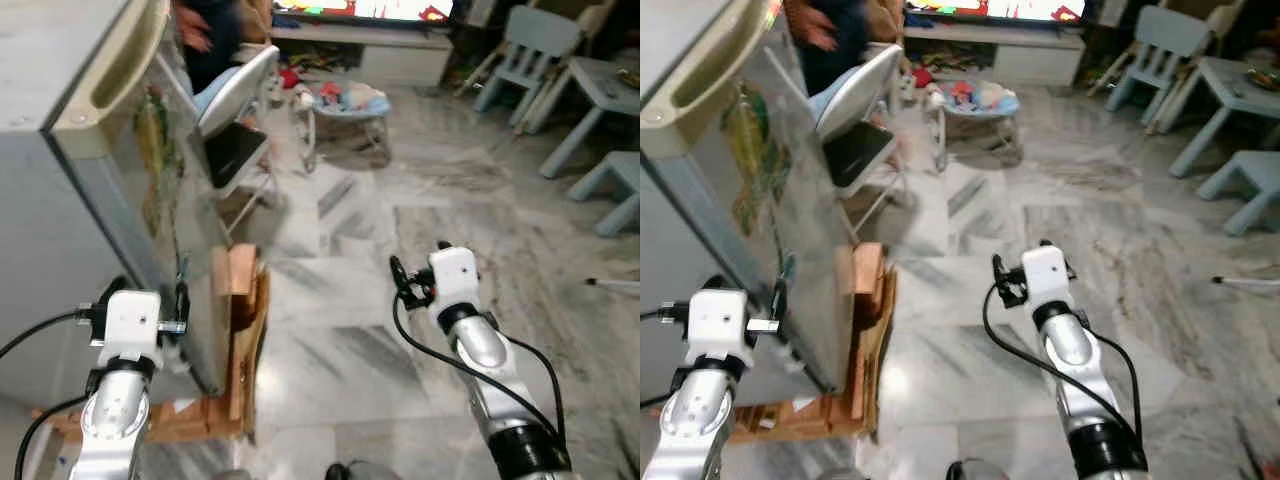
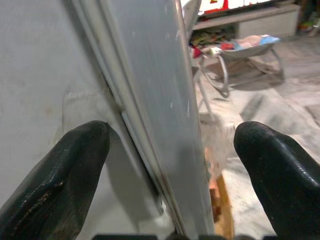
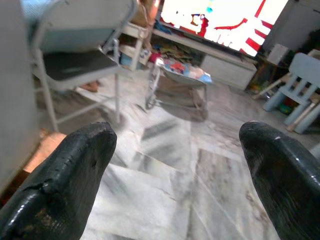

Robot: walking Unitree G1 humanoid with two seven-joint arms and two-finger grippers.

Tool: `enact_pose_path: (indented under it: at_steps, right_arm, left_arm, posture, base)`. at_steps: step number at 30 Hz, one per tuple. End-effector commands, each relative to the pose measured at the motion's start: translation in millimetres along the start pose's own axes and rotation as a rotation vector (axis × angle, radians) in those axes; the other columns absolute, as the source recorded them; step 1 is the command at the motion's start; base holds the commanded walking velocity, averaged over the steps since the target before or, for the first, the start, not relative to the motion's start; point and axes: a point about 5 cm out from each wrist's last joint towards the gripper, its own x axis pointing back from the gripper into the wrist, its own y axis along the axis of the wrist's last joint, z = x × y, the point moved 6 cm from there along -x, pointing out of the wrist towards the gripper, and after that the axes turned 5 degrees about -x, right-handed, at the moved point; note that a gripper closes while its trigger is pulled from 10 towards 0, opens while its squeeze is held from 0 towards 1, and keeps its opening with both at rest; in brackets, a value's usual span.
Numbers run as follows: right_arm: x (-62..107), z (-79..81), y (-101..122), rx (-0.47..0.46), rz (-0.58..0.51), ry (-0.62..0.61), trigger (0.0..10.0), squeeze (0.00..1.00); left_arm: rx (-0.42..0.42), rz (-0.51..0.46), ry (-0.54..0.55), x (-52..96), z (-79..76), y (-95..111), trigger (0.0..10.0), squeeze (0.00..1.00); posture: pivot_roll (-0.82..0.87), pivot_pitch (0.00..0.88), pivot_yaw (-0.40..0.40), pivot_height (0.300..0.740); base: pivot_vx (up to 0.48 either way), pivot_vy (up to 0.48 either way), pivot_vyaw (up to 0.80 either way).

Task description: Restocking fridge

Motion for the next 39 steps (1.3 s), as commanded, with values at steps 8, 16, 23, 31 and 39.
enact_pose_path:
  at_steps: [8,16,23,31,39]
  right_arm:
    - [1.8,12.4,-7.9,0.023,0.034,0.054,10.0,0.0]
    - [3.8,10.8,-15.0,0.028,0.063,0.056,10.0,0.0]
    - [7.3,10.9,-18.6,0.034,0.082,0.067,10.0,0.0]
    - [15.5,9.8,-25.2,0.031,0.111,0.091,10.0,0.0]
    - [19.8,7.5,-31.6,0.029,0.14,0.1,10.0,0.0]
  left_arm:
    - [0.092,0.073,-0.189,9.6,-30.0,-12.2,10.0,0.0]
    - [0.105,0.079,-0.213,-5.4,-35.2,-9.3,10.0,0.0]
    - [0.106,0.081,-0.201,-34.9,-29.0,-4.8,10.0,0.0]
    - [0.059,0.145,-0.201,-45.1,-24.6,-14.9,10.0,0.0]
    - [0.045,0.213,-0.317,-30.1,-41.6,-34.4,10.0,0.0]
  posture:
    - [0.08,0.075,-0.054,0.74]
    - [0.07,0.082,-0.054,0.74]
    - [0.06,0.086,-0.056,0.74]
    - [0.05,0.084,-0.048,0.74]
    - [0.05,0.085,-0.046,0.74]
  base:
    - [0.0,0.0,0.0]
    - [0.0,0.0,0.0]
    - [0.0,0.0,0.0]
    - [0.0,0.0,0.0]
    - [0.0,0.0,0.0]
